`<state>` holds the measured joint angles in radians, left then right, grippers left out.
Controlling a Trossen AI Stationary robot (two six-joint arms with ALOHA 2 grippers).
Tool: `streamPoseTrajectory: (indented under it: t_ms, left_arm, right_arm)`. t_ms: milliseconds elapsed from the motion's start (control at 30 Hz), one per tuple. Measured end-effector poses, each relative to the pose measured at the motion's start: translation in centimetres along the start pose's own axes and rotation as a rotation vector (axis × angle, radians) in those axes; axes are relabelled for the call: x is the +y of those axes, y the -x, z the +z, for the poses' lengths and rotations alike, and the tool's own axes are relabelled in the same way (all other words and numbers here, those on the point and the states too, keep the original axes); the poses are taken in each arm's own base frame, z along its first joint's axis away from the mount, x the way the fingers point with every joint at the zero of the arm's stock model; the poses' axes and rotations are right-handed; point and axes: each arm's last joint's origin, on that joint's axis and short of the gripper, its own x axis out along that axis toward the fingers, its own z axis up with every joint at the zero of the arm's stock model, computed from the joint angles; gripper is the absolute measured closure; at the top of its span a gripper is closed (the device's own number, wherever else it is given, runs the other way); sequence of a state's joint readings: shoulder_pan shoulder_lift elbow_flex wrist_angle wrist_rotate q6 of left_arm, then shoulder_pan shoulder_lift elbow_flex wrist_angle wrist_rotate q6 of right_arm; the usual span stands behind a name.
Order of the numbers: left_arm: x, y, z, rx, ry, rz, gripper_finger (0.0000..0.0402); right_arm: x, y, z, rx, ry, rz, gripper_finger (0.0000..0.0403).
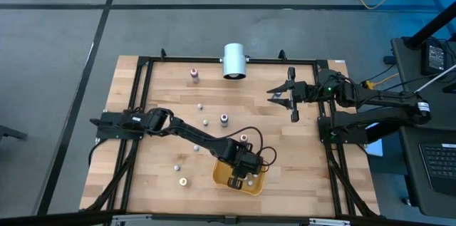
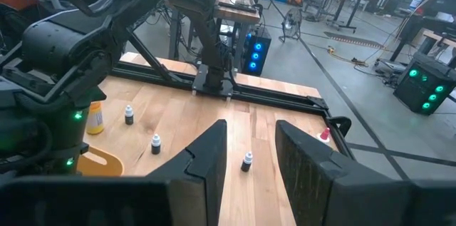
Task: Pick & Place food coloring
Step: Put the small red food coloring bottle into the yellow container, then put the small green food coloring bottle into the yellow container
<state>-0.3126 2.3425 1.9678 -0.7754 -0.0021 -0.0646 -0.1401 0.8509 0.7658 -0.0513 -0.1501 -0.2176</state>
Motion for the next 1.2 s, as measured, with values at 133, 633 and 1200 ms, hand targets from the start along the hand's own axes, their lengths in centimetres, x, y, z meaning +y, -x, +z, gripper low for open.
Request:
streamPoseTrajectory:
  t_ms: [133, 633, 1200]
  left_arm:
    - [0.0, 0.0, 0.0, 0.0, 0.0, 0.004, 0.029]
    - [0.0, 0.3, 0.0, 0.009, 0.004, 0.007, 0.0265]
    - [-0.1, 9.1, 3.3, -0.007, 0.037, 0.086, 0.0267]
  right_arm:
    - [0.0, 0.0, 0.0, 0.0, 0.0, 0.0, 0.028]
    - [0.0, 0.0, 0.0, -0.001, 0.0, 0.0, 0.028]
    - [0.0, 0.0, 0.0, -0.001, 0.0, 0.0, 0.028]
